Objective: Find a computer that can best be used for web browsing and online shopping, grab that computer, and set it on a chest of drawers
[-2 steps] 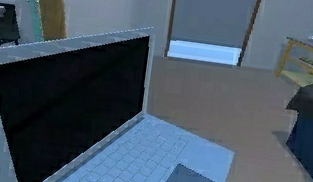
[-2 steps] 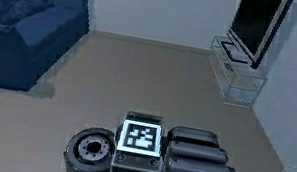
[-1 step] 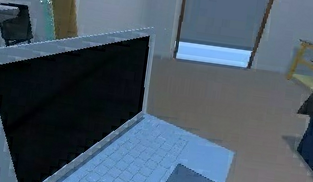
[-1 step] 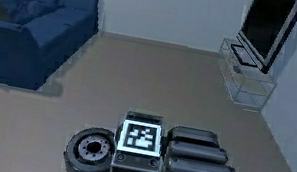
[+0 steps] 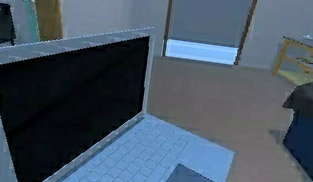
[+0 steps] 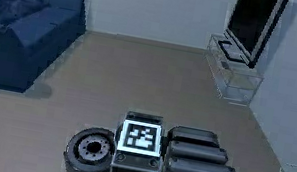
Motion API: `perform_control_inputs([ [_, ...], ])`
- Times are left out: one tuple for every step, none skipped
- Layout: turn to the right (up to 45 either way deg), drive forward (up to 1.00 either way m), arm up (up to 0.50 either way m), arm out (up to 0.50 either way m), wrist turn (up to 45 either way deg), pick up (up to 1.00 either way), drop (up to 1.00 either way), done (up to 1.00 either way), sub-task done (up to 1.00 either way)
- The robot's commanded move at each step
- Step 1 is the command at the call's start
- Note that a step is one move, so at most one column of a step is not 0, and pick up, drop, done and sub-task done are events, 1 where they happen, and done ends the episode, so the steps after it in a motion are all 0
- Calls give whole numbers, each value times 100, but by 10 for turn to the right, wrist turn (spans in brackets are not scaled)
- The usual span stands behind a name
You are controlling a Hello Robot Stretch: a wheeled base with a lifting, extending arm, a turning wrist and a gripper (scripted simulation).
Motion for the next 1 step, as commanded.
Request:
perform_control_inputs([
  [0,50,0,0,0,0,0,0,0],
])
